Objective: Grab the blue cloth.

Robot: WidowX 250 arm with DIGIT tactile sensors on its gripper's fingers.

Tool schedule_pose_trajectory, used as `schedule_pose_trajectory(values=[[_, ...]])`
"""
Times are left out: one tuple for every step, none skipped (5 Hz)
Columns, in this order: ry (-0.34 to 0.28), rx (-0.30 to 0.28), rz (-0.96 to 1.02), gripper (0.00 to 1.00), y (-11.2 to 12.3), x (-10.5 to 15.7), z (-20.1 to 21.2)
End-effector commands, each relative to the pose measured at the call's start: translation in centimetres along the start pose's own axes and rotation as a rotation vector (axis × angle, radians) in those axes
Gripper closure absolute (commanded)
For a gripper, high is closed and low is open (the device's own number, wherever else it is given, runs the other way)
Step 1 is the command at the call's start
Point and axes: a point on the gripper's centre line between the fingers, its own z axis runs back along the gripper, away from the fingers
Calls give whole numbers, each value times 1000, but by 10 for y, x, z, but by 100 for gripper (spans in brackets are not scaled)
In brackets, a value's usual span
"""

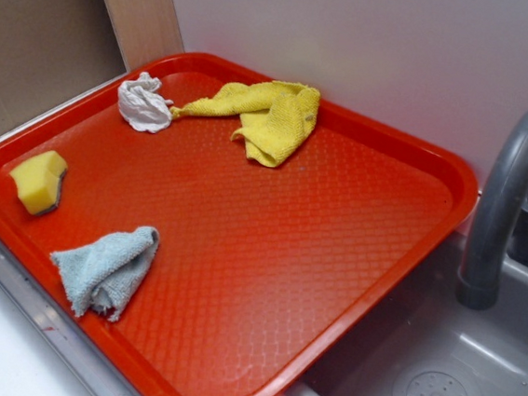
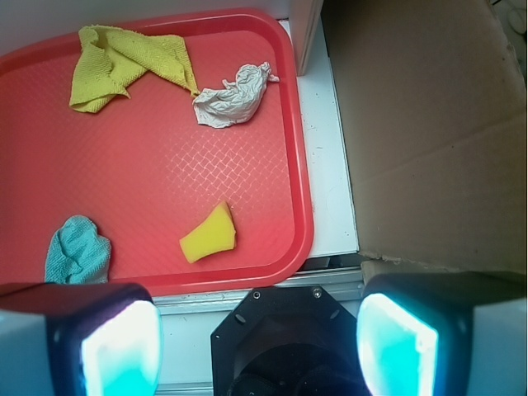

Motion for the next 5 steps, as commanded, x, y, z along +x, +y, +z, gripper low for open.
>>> schedule_pose_trajectory(values=[[0,0,0,0,0,0,0],[-49,-93,-17,0,-38,6,-12],[-51,-195,-38,0,-80,6,-23],[-24,-275,-85,0,-109,2,-39],[49,-385,-65,0,-147,-8,-58]])
